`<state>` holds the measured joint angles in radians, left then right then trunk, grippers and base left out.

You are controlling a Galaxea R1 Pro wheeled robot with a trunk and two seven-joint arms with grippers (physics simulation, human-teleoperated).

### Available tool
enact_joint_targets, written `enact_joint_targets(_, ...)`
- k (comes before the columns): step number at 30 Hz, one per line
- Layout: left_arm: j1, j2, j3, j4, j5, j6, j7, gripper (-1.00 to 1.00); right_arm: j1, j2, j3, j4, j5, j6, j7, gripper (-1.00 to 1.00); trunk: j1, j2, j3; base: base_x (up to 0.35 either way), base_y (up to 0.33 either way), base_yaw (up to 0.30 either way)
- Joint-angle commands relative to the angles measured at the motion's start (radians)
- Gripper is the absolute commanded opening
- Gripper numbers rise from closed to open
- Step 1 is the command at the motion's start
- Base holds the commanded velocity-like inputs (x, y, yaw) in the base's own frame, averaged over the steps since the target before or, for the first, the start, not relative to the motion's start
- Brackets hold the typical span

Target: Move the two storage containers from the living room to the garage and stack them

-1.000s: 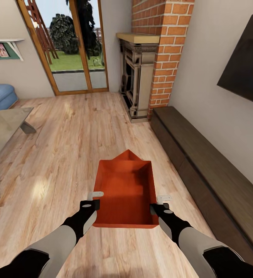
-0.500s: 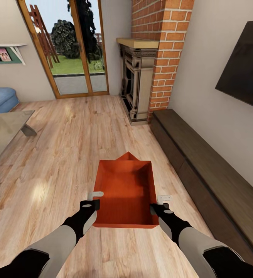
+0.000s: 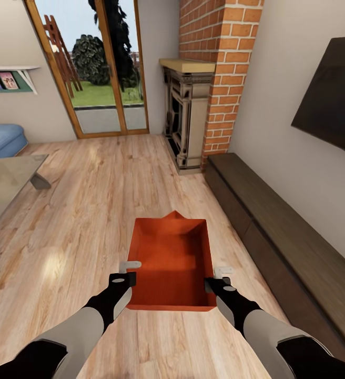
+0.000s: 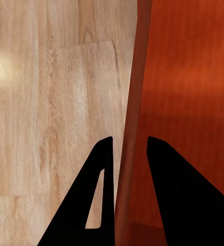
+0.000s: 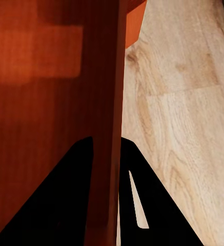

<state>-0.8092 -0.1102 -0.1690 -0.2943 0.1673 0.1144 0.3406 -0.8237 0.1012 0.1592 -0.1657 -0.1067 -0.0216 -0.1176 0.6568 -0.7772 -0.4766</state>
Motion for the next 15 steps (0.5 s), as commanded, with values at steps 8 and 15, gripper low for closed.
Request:
enact_joint_targets(8, -0.001, 0.0, 0.009, -0.005, -0.025, -0.004, 0.014, -1.0, 0.0, 0.002, 0.008, 0.003, -0.022, -0.003, -0.007, -1.0, 0.0, -0.001, 0.011, 0.0, 0.0, 0.0)
enact_joint_targets(15, -0.001, 0.0, 0.009, -0.005, -0.025, -0.004, 0.013, -1.0, 0.0, 0.002, 0.008, 0.003, -0.022, -0.003, -0.007, -1.0, 0.0, -0.001, 0.022, 0.0, 0.0, 0.0)
